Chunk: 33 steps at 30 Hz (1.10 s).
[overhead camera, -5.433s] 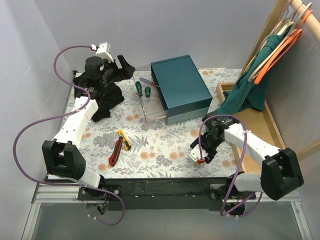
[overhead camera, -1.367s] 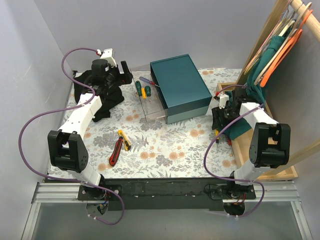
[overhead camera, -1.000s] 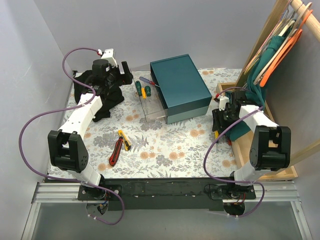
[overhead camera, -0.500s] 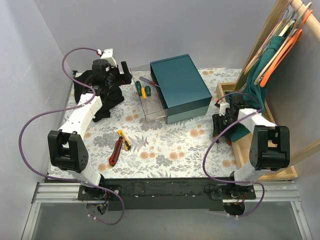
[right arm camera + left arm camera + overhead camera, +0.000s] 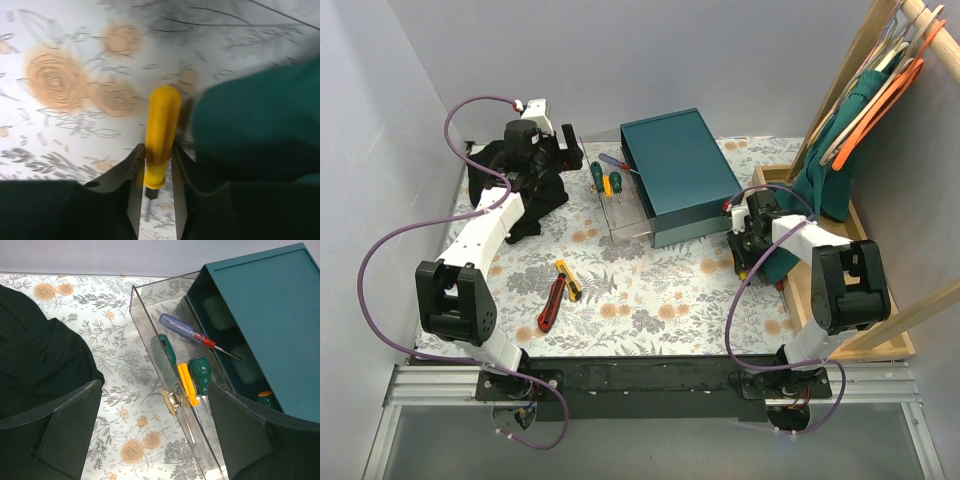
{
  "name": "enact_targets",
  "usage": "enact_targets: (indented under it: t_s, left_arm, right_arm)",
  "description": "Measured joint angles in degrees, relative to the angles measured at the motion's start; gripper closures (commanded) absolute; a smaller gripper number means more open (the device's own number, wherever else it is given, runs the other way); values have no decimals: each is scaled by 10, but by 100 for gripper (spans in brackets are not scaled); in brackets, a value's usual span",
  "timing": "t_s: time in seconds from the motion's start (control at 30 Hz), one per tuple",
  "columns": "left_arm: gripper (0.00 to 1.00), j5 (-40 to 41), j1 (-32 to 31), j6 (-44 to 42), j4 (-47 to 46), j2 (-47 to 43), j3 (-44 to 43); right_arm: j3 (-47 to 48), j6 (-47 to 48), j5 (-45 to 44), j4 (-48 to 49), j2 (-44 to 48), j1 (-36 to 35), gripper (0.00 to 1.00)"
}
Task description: Sort the tools into containers
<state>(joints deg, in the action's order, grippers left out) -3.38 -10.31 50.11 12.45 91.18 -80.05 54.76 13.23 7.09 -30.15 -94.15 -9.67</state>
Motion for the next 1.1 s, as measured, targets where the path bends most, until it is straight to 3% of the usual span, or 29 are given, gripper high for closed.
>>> enact_targets:
  t_s: [0.1, 0.23, 0.33, 0.47, 0.6, 0.77, 0.9, 1.1]
  left_arm:
    - [14, 1, 0, 0, -4, -1, 5]
    - [14, 2, 0, 0, -4, -1, 10]
    - [14, 2, 0, 2, -6, -1, 10]
    - [14, -2, 0, 7, -9, -1, 10]
    - [14, -7, 0, 11, -10, -1, 10]
    - [15, -14, 0, 14, -12, -1, 13]
    - [14, -16, 0, 17, -15, -1, 13]
    - [13, -13, 0, 17, -17, -1, 13]
  right_arm:
    - [-1, 8, 8, -5, 1, -22, 89]
    - [-5, 35, 34, -37, 9, -27, 99]
    - [-2, 70, 80, -85, 18, -27, 99]
    - [38, 149, 214, -168, 49, -26, 99]
    - [106, 228, 333, -210, 115, -28, 99]
    - [196, 276, 416, -241, 137, -28, 99]
    - [245, 228, 439, -203, 130, -40, 99]
    - [328, 23, 389, -2, 65, -106, 99]
